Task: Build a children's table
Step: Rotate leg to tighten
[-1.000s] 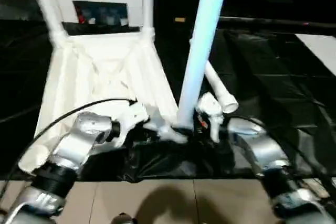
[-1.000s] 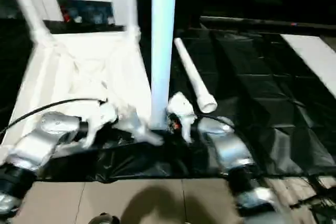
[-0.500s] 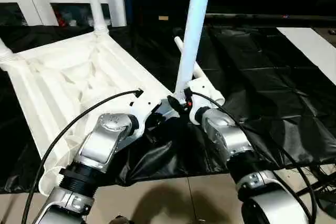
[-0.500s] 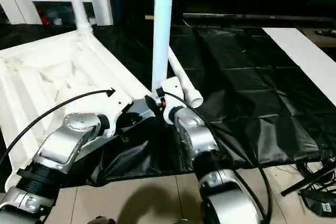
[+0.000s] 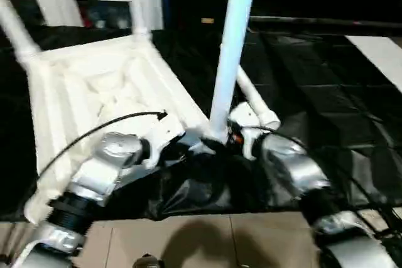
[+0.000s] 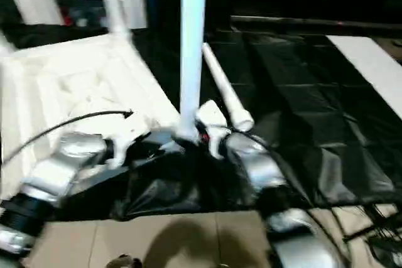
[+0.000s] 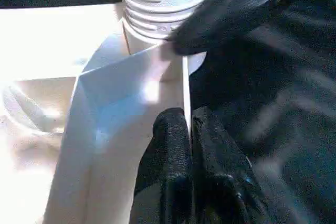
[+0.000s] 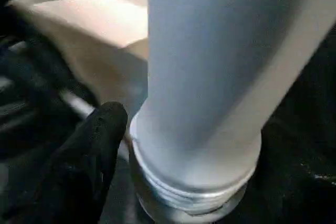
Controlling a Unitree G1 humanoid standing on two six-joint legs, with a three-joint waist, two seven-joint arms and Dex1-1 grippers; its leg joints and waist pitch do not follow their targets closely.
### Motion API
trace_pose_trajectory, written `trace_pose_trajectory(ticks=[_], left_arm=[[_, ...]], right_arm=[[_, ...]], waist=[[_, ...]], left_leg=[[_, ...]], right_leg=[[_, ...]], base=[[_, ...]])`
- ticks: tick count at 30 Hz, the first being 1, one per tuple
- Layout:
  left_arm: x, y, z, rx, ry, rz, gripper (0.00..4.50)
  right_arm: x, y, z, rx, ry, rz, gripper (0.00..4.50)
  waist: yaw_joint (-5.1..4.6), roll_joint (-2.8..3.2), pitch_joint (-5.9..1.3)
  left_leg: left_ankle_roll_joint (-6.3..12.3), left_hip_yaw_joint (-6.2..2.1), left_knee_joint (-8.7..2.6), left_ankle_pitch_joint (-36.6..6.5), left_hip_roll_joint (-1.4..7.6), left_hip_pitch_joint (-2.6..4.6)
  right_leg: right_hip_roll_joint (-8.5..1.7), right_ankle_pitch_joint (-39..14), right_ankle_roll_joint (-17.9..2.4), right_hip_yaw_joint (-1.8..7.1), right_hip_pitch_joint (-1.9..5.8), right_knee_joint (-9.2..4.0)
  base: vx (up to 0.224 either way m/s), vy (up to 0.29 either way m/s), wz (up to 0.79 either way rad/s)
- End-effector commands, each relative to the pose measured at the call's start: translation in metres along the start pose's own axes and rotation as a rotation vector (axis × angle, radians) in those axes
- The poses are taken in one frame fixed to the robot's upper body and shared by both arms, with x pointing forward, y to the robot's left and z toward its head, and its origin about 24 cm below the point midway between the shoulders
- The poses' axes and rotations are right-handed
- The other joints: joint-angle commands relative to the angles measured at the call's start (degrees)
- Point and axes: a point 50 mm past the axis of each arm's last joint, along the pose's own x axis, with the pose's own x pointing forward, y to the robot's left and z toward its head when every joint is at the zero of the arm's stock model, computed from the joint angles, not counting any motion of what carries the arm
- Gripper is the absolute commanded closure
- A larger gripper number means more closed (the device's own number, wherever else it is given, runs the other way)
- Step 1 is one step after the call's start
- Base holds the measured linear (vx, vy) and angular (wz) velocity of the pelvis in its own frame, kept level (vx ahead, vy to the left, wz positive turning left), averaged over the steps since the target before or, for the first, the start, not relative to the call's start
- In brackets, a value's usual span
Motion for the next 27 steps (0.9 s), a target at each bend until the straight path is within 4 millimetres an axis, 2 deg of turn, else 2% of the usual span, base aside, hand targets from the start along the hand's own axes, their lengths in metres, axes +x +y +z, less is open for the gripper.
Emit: trace_pose_trajectory(ticks=[1, 7, 8, 11, 13, 19, 23, 26, 27], left_arm=[[0.006, -0.009, 0.015, 0.081, -0.053, -0.129, 4.5], [-0.003, -0.01, 0.01, 0.09, -0.019, -0.23, 4.5], [-0.005, -0.01, 0.009, 0.09, -0.011, -0.241, 4.5], [-0.007, -0.008, 0.008, 0.093, -0.008, -0.251, 4.5], [-0.008, -0.007, 0.007, 0.092, -0.006, -0.254, 4.5], [-0.01, -0.007, 0.005, 0.083, -0.002, -0.262, 4.5], [-0.008, -0.004, 0.006, 0.055, -0.016, -0.191, 4.5], [-0.002, 0.004, 0.011, 0.003, -0.036, -0.043, 4.5], [0.003, 0.007, 0.014, -0.033, -0.044, 0.056, 4.5]], right_arm=[[-0.002, 0.009, 0.005, -0.026, -0.009, 0.123, 0.77], [-0.012, 0.016, 0.002, -0.05, 0.033, 0.233, 0.77], [-0.012, 0.017, 0.002, -0.052, 0.039, 0.248, 1.02], [-0.012, 0.021, 0.002, -0.061, 0.045, 0.278, 1.16], [-0.011, 0.023, 0.002, -0.062, 0.05, 0.293, 1.54], [-0.009, 0.027, 0.002, -0.055, 0.056, 0.317, 1.75], [0.0, 0.027, -0.001, -0.013, 0.039, 0.239, 1.76], [0.016, 0.018, -0.003, 0.024, 0.041, 0.051, 1.77], [0.028, 0.014, -0.002, 0.078, 0.03, -0.058, 1.77]], waist=[[-0.17, 1.27, -4.38], [0.37, 1.23, -4.26], [0.39, 1.22, -4.24], [0.37, 1.12, -4.23], [0.38, 1.06, -4.26], [0.35, 1.03, -4.36], [0.24, 1.1, -4.23], [-0.29, 1.07, -3.96], [-0.67, 1.19, -3.92]], left_leg=[[-0.43, -0.07, -3.72, -17.2, 1.07, 1.74], [-1.09, -0.16, -3.88, -18.4, 1.15, 1.81], [-1.13, -0.17, -3.89, -18.6, 1.15, 1.79], [-1.32, -0.23, -3.95, -18.5, 1.12, 1.77], [-1.33, -0.22, -3.93, -18.2, 1.16, 1.75], [-1.27, -0.21, -3.9, -17.3, 1.15, 1.69], [-1.58, -0.18, -3.94, -18.0, 1.16, 1.68], [-2.81, -0.38, -4.04, -20.8, 0.97, 1.92], [-3.59, -0.5, -4.09, -21.5, 1.07, 1.98]], right_leg=[[-3.42, -8.6, -11.7, 2.32, 2.45, -4.95], [-3.72, -11.7, -11.7, 2.37, 2.32, -5.1], [-3.75, -12.0, -11.7, 2.37, 2.32, -5.11], [-3.77, -13.1, -11.3, 2.34, 2.29, -5.15], [-3.78, -12.8, -11.4, 2.37, 2.29, -5.12], [-3.77, -11.5, -11.7, 2.35, 2.36, -4.93], [-3.81, -12.4, -11.7, 2.35, 2.25, -4.98], [-4.05, -18.6, -10.9, 2.26, 1.96, -5.51], [-4.11, -20.2, -10.6, 2.25, 1.8, -5.39]], base=[[0.0, 0.0, 0.0], [0.0, 0.0, 0.0], [0.0, 0.0, 0.0], [0.0, 0.0, 0.0], [0.0, 0.0, 0.0], [0.0, 0.0, 0.0], [0.0, 0.0, 0.0], [0.0, 0.0, 0.0], [0.0, 0.0, 0.0]])
